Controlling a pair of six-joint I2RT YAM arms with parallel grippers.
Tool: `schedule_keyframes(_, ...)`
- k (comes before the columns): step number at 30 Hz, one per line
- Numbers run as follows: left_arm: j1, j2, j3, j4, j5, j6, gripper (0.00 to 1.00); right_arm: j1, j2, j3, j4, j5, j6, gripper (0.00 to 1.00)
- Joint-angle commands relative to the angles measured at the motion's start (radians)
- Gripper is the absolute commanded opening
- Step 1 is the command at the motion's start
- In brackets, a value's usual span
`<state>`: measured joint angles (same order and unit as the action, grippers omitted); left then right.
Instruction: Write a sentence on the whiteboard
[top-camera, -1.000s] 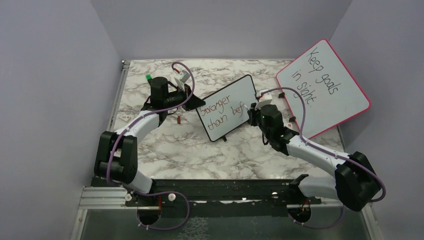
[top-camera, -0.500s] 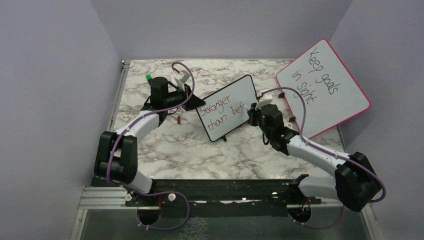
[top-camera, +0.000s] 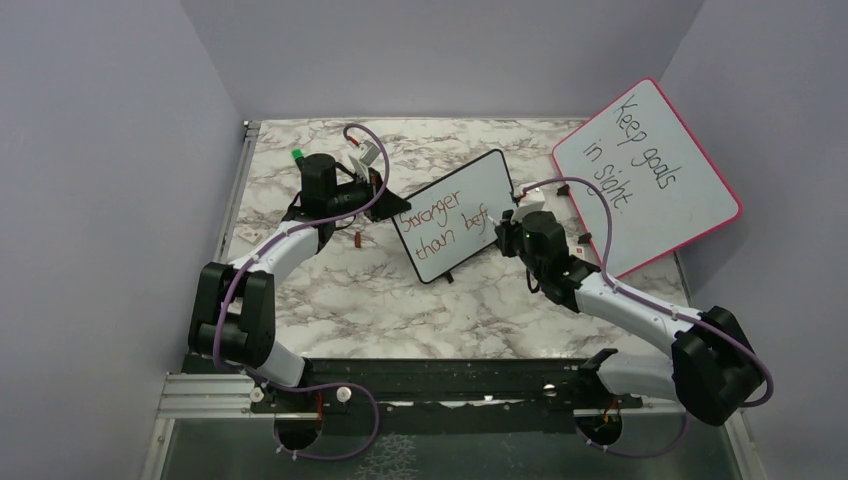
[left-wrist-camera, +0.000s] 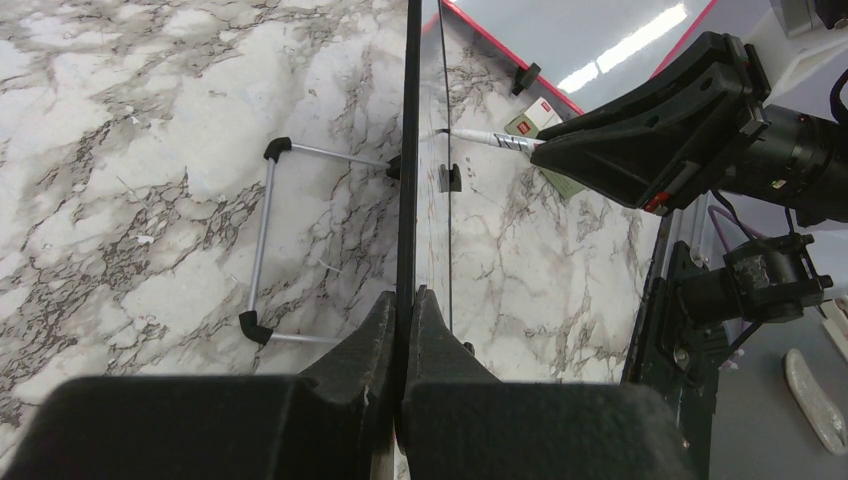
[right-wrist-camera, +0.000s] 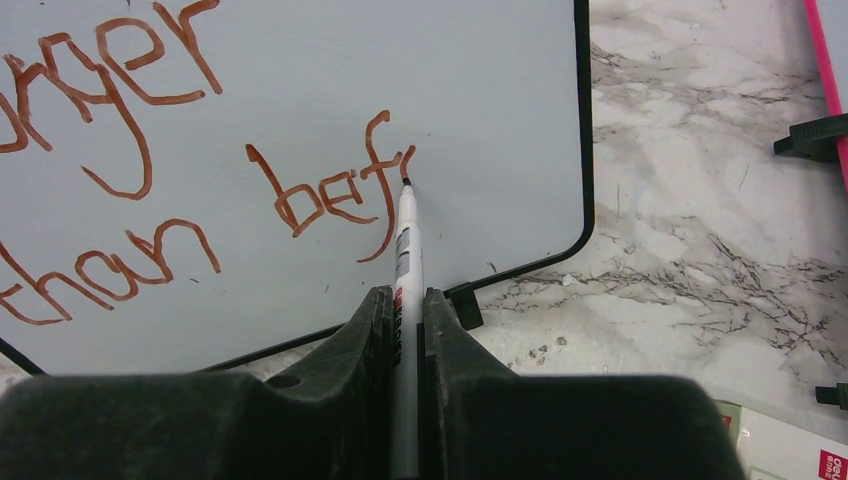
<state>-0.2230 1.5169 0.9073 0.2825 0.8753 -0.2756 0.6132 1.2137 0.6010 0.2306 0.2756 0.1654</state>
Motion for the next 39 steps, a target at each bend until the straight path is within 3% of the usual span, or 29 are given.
schedule_keyframes(1, -0.003, 0.034, -0.020, -0.109, -0.058, 0.066, 0.00, -0.004, -0.007, -0.014, -0.043, 0.036, 0.022, 0.01)
schedule_keyframes(39, -0.003, 0.029, -0.018, -0.111, -0.058, 0.068, 0.00, -0.004, 0.047, -0.002, 0.130, 0.120, 0.020, 0.01)
